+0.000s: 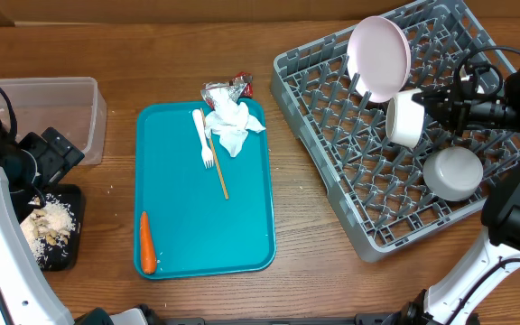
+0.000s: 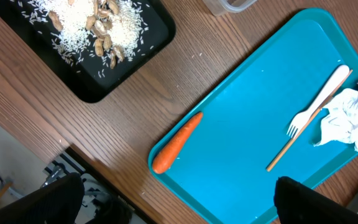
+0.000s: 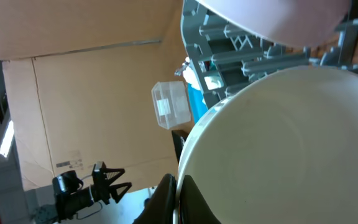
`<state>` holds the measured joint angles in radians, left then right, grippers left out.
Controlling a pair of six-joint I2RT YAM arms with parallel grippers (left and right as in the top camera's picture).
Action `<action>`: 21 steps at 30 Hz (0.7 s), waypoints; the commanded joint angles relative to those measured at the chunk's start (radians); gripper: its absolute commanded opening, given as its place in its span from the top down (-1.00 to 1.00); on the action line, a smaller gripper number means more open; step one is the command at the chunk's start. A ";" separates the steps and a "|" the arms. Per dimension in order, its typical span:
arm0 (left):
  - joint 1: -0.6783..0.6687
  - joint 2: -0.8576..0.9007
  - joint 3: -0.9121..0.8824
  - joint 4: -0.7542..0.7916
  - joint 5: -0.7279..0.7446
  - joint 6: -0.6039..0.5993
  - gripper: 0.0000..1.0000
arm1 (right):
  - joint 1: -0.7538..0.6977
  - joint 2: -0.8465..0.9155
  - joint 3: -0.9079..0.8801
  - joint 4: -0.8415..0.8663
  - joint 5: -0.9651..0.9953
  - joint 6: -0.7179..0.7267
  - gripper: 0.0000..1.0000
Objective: Sort waste into correct bins and load items into the dishwasher rack
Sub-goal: 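Set the white bowl down in the rack and open the right gripper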
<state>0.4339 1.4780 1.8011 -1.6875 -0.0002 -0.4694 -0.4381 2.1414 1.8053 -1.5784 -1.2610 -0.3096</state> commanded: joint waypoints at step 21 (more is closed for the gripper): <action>0.004 0.006 -0.003 -0.002 0.000 -0.010 -1.00 | -0.089 -0.004 0.096 0.120 0.477 0.333 0.82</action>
<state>0.4339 1.4780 1.8011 -1.6875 -0.0002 -0.4694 -0.5087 2.1403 1.8454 -1.4425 -1.0966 -0.0666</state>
